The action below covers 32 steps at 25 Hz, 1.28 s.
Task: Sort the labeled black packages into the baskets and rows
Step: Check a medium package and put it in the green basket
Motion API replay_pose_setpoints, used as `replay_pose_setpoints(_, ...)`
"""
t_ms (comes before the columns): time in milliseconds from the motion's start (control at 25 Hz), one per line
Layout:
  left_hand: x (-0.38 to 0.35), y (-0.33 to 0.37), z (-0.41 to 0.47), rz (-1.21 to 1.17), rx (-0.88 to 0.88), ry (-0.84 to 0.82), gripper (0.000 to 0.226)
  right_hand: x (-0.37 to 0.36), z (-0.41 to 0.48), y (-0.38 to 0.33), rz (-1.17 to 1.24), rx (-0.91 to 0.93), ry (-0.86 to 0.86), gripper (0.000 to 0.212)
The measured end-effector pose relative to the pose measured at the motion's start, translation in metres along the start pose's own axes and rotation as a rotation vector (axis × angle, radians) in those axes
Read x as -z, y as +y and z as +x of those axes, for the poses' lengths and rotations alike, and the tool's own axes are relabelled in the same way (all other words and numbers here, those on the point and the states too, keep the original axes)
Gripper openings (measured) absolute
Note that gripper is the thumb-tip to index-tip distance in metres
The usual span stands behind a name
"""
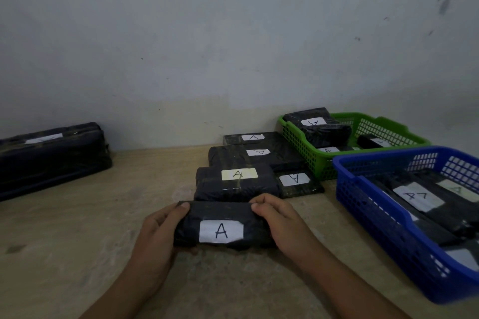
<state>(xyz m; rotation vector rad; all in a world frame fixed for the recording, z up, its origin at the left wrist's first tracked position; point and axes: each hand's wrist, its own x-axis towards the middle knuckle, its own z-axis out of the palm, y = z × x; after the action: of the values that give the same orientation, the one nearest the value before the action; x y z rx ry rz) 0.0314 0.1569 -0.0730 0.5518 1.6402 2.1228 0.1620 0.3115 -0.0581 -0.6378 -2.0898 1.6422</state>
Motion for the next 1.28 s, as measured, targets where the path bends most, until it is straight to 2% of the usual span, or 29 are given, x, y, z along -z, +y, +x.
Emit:
replay_pose_setpoints(160,0.006,-0.002,0.005,-0.009,-0.069,0.063,0.037,0.0,-0.008,-0.012,0.153,-0.067,-0.026,0.028)
replay_pose_setpoints(280,0.005,0.0,0.005,-0.075,-0.013,0.039,0.041,0.0,-0.012,-0.02,0.122,-0.023,0.0,0.033)
replay_pose_setpoints(400,0.003,0.002,0.005,-0.226,0.076,-0.031,0.055,0.006,-0.012,-0.021,0.176,-0.026,0.062,0.032)
replay_pose_setpoints(480,0.004,0.003,0.005,-0.203,0.041,-0.031,0.054,0.006,-0.01,-0.02,0.182,-0.013,0.047,0.027)
replay_pose_setpoints(600,0.003,0.005,0.004,-0.18,-0.008,-0.025,0.051,0.009,-0.005,-0.014,0.162,0.028,0.001,0.031)
replay_pose_setpoints(720,0.003,0.009,-0.002,-0.194,-0.004,-0.007,0.045,0.017,-0.008,-0.006,0.082,0.115,-0.059,0.062)
replay_pose_setpoints(800,0.0,0.013,-0.008,-0.219,-0.003,-0.022,0.025,0.023,-0.019,-0.008,-0.09,0.187,-0.11,0.073)
replay_pose_setpoints(840,-0.002,0.016,-0.012,-0.242,-0.004,-0.035,0.018,0.027,-0.022,-0.009,-0.192,0.223,-0.103,0.07)
replay_pose_setpoints(960,-0.018,0.032,-0.019,-0.262,-0.02,-0.101,0.036,0.044,-0.032,-0.027,-0.498,0.329,-0.014,0.056)
replay_pose_setpoints(1040,-0.037,0.044,-0.019,-0.275,-0.033,-0.152,0.04,0.062,-0.042,-0.04,-0.641,0.295,0.003,0.06)
replay_pose_setpoints(1120,-0.061,0.053,-0.016,-0.296,-0.042,-0.189,0.035,0.084,-0.05,-0.049,-0.744,0.256,-0.01,0.065)
replay_pose_setpoints(1160,-0.077,0.056,-0.014,-0.275,-0.055,-0.219,0.031,0.098,-0.054,-0.05,-0.746,0.236,-0.006,0.063)
replay_pose_setpoints(1240,-0.107,0.057,-0.009,-0.159,-0.123,-0.26,0.023,0.119,-0.059,-0.056,-0.577,0.163,-0.003,0.048)
replay_pose_setpoints(1280,-0.122,0.059,-0.007,-0.114,-0.149,-0.281,0.031,0.128,-0.061,-0.059,-0.442,0.098,0.0,0.041)
